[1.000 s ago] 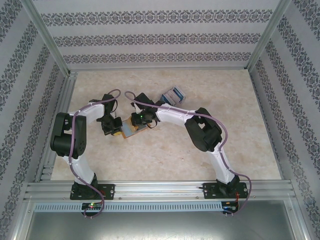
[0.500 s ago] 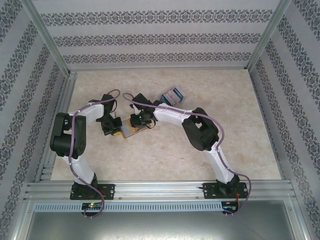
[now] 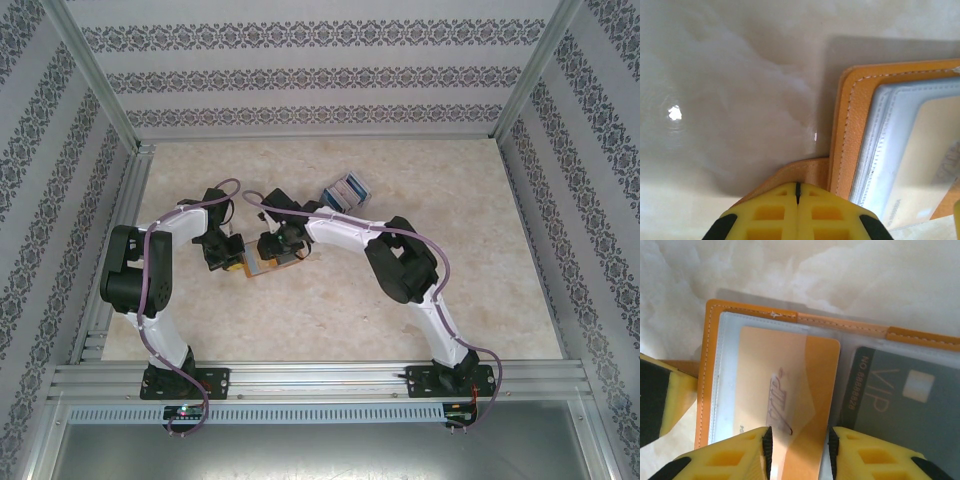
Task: Put the credit cards into the card holder
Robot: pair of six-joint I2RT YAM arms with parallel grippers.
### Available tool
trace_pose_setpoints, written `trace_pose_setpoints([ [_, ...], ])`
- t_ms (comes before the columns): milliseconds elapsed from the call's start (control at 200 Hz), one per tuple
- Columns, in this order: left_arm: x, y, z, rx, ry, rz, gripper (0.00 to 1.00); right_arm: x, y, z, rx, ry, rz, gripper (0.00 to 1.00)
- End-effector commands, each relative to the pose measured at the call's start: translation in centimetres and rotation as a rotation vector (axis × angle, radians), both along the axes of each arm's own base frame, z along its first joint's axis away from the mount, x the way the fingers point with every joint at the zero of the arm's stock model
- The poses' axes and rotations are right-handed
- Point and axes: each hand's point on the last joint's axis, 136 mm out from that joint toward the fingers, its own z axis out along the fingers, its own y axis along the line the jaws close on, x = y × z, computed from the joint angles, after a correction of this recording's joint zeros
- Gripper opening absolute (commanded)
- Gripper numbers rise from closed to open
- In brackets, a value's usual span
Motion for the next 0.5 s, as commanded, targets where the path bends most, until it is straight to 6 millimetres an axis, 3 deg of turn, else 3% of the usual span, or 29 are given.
trace_pose_setpoints([
  [0, -0.5, 0.0, -0.9, -0.003, 0.005, -0.019, 0.04, 0.7, -1.5, 2.5, -0.003, -0.019, -0.023, 0.38],
  [95, -0.5, 0.2, -0.9, 0.006, 0.01, -0.02, 0.04, 0.9, -1.4, 2.8, 0.019, -0.01, -0.026, 0.33],
  [285, -0.3, 0.1, -0.8, -0.002, 0.004, -0.02, 0.04, 0.8, -0.5, 2.0, 0.05, 0.031, -0.017, 0.11],
  [495, -0.3, 0.0, -0.9, -0.011, 0.001, -0.019, 0.04, 0.7, -0.2, 0.3, 0.043, 0.072, -0.014, 0.09],
])
